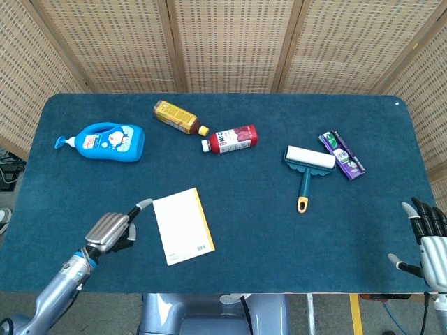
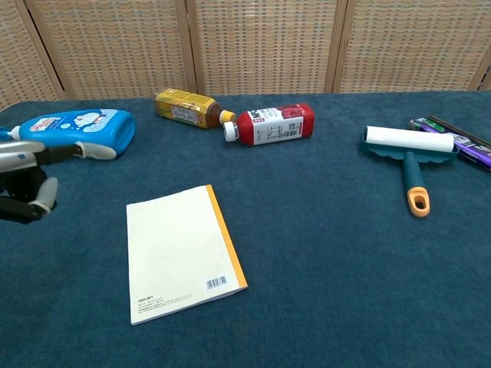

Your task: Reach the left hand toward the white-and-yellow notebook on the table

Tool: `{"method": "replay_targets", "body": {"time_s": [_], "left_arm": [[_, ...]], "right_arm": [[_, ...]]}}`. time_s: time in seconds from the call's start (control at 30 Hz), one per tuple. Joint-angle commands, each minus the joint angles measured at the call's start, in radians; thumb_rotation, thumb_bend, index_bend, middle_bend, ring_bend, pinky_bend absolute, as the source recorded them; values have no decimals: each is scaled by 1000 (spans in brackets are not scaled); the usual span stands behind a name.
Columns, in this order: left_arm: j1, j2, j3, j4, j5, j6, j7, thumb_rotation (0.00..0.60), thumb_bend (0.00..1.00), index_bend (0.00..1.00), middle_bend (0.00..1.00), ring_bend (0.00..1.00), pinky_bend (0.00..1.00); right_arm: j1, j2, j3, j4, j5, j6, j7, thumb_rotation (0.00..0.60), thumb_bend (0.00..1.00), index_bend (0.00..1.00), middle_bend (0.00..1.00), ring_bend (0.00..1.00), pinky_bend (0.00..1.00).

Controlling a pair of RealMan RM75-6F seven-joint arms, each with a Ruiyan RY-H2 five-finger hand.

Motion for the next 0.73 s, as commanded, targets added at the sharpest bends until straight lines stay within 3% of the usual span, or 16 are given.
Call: {"method": "replay_targets", "body": {"time_s": [0.03,0.3,0.73], "left_arm": [[-136,-65,2,18,-230,-180,25,600,999,0,1000,1000,1000],[-244,-146,44,68,-442,-204,101,600,999,0,1000,1000,1000],[-261,-166,65,75,-438,-163,66,600,999,0,1000,1000,1000]], "right_arm": [[0,2,-2,-2,-1,-1,3,600,0,0,0,0,0],[2,2,-4,-1,-3,-7,6,600,0,0,0,0,0],[0,8,-3,1,1,-3,21,600,0,0,0,0,0]]}}
